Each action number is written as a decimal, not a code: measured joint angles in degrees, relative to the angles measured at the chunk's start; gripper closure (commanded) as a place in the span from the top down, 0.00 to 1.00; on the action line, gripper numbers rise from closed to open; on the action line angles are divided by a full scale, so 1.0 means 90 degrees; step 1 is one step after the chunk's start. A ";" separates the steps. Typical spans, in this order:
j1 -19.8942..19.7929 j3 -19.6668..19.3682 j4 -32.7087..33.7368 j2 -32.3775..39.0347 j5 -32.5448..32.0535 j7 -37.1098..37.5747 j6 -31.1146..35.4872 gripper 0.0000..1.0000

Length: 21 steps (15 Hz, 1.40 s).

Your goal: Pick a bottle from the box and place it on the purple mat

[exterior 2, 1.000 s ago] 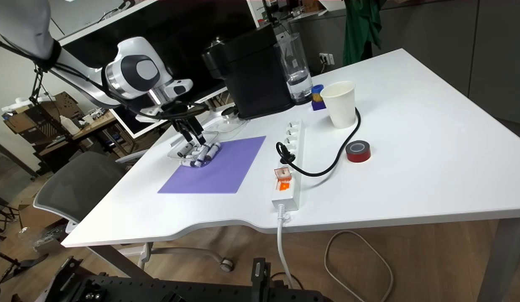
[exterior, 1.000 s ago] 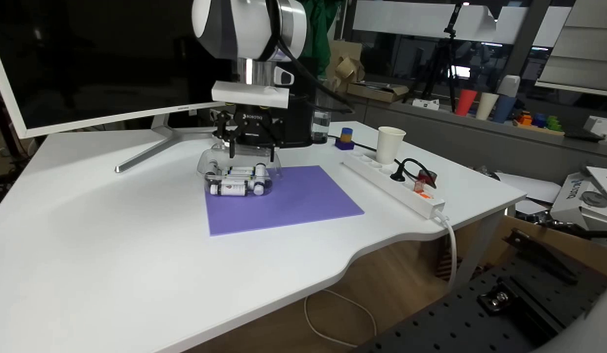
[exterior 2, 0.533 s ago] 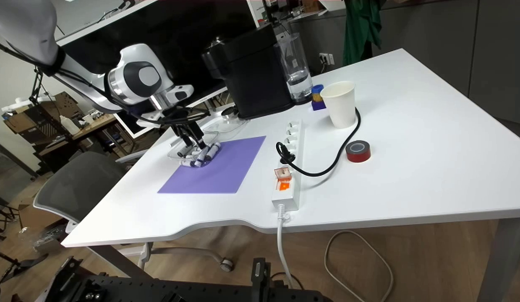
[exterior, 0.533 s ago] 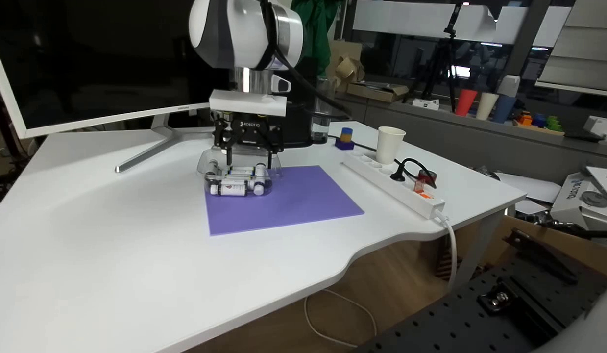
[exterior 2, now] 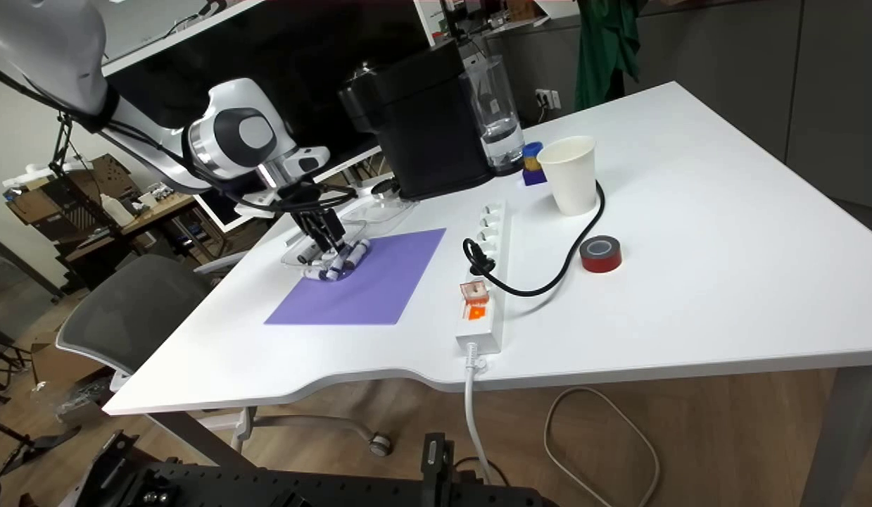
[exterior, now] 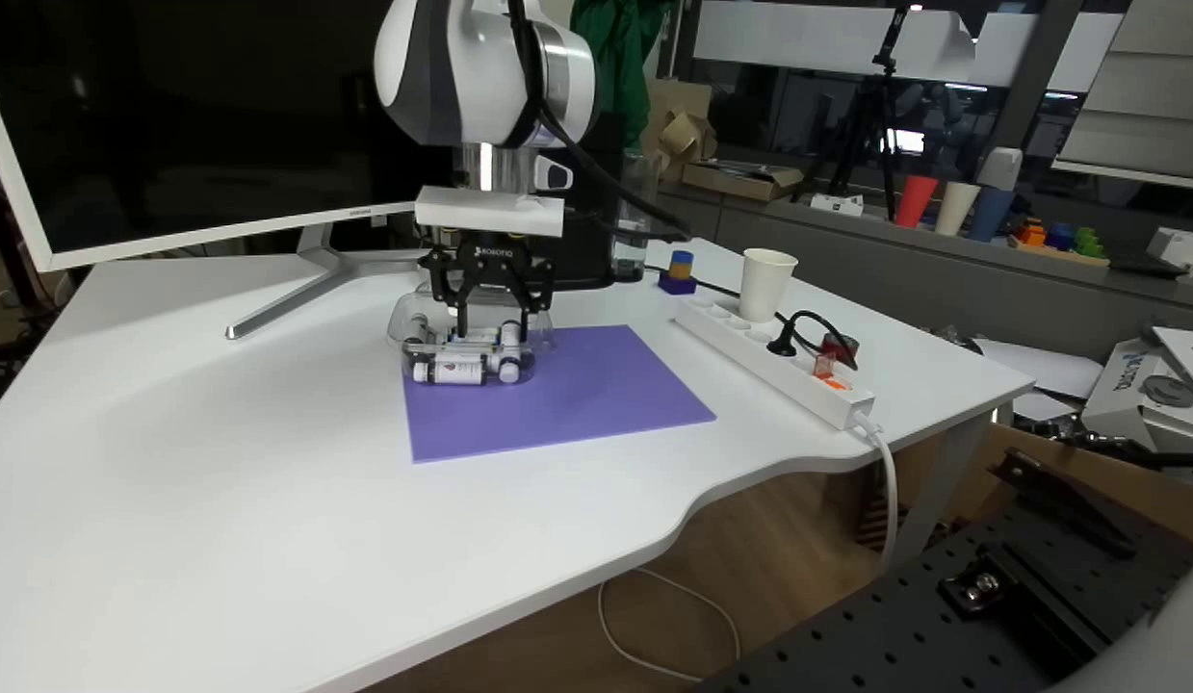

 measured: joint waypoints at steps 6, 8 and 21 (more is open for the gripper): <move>-0.0068 -0.0044 0.0007 0.0000 0.0003 -0.0118 0.0000 0.06; -0.0093 -0.0040 0.0007 -0.0048 0.0030 -0.0178 0.0000 0.07; -0.0498 -0.0407 -0.0748 -0.1580 0.0201 -0.0057 0.0175 0.07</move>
